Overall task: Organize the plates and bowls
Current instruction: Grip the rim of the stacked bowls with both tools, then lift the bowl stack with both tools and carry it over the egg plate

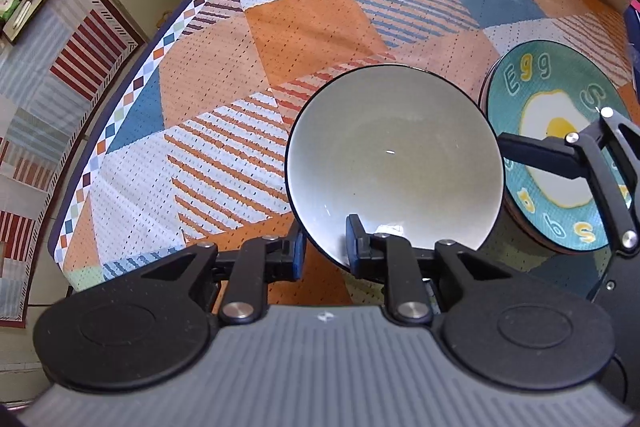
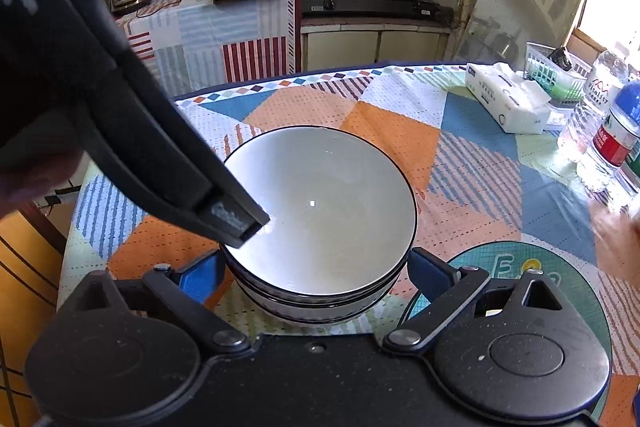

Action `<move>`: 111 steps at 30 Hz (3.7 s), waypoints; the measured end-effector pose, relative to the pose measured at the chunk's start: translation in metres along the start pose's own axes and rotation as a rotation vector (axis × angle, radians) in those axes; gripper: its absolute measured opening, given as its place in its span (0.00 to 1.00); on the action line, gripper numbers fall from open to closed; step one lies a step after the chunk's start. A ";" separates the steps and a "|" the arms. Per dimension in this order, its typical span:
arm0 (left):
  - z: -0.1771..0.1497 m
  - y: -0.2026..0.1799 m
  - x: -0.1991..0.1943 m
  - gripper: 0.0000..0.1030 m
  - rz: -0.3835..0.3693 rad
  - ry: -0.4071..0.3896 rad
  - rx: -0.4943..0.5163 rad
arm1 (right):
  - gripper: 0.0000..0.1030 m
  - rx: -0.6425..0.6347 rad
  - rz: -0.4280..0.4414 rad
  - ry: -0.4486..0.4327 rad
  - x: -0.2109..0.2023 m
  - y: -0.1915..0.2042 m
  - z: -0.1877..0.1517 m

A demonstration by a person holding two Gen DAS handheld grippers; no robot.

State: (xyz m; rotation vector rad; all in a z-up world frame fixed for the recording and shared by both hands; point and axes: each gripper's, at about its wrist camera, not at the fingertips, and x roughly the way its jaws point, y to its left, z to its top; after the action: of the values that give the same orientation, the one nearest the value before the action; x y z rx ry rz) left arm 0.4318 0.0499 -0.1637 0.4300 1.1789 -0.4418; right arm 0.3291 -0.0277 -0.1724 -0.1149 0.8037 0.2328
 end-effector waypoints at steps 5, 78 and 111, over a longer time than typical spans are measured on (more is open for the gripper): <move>-0.009 0.015 -0.011 0.24 -0.085 -0.039 -0.088 | 0.95 0.054 -0.017 -0.009 -0.010 0.001 -0.005; -0.005 0.034 -0.016 0.53 -0.467 -0.150 0.014 | 1.00 0.163 -0.193 -0.192 0.010 0.020 -0.029; 0.012 -0.116 0.001 0.52 -0.496 -0.102 -0.044 | 1.00 0.107 -0.223 -0.053 -0.038 -0.091 -0.093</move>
State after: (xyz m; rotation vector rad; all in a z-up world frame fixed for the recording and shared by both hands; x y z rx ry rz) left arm 0.3788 -0.0541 -0.1706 0.0689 1.1900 -0.8534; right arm 0.2614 -0.1400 -0.2077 -0.0959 0.7430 -0.0176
